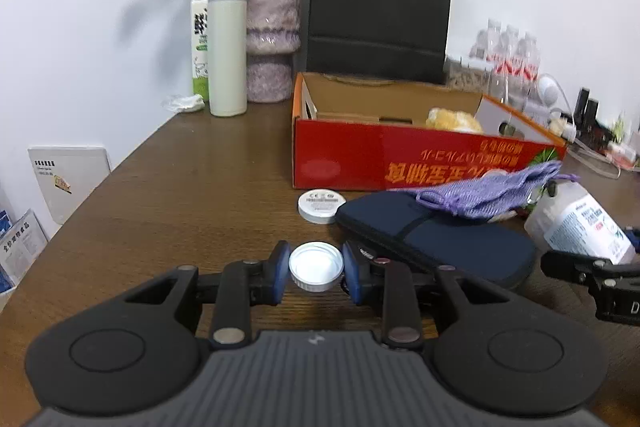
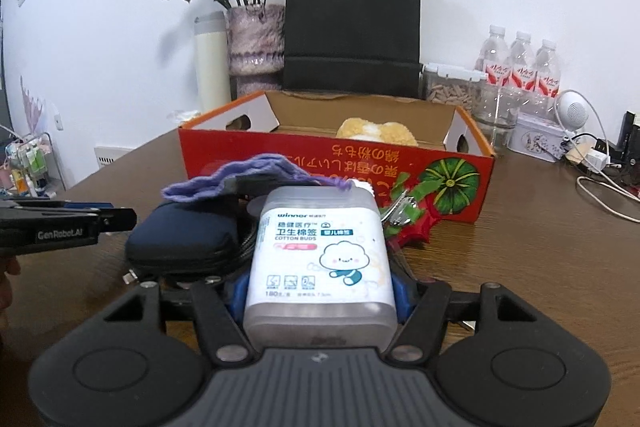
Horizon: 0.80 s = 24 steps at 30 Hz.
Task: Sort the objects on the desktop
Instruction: 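Carry both into the cardboard box and open both tools to release them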
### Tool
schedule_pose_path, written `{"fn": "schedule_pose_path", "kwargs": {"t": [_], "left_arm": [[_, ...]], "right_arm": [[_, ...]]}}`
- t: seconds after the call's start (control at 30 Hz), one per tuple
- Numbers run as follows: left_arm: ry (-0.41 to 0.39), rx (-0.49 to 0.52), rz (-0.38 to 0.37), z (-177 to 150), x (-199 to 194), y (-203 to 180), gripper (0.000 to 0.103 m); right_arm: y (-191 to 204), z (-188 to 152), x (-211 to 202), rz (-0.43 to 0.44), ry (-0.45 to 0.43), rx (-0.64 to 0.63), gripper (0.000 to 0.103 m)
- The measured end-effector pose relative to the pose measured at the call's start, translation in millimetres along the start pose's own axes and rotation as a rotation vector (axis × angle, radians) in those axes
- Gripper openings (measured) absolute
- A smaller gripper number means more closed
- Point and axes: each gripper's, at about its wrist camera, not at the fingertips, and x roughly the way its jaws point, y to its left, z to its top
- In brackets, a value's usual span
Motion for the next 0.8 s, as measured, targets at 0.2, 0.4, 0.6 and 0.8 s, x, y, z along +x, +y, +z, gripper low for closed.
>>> {"fn": "schedule_pose_path", "kwargs": {"t": [0.2,0.4,0.6,0.8], "left_arm": [[-0.047,-0.014,-0.04,6,-21,-11,0.029],[-0.118,0.022,-0.083,27,-36,-27,0.029],[-0.166,0.033,-0.113,57,-37,-38,0.029],[-0.233,0.042,-0.127,87,-30,-54,0.029]], "right_arm": [[-6,2,-23,-0.005,-0.036,-0.011,0.063],[-11,14,-35,-0.015,-0.08,-0.032,0.063],[-19,36,-45,-0.019,-0.145,-0.053,0.063],[-27,64,-37,-0.041,-0.199,-0.066,0.063]]}}
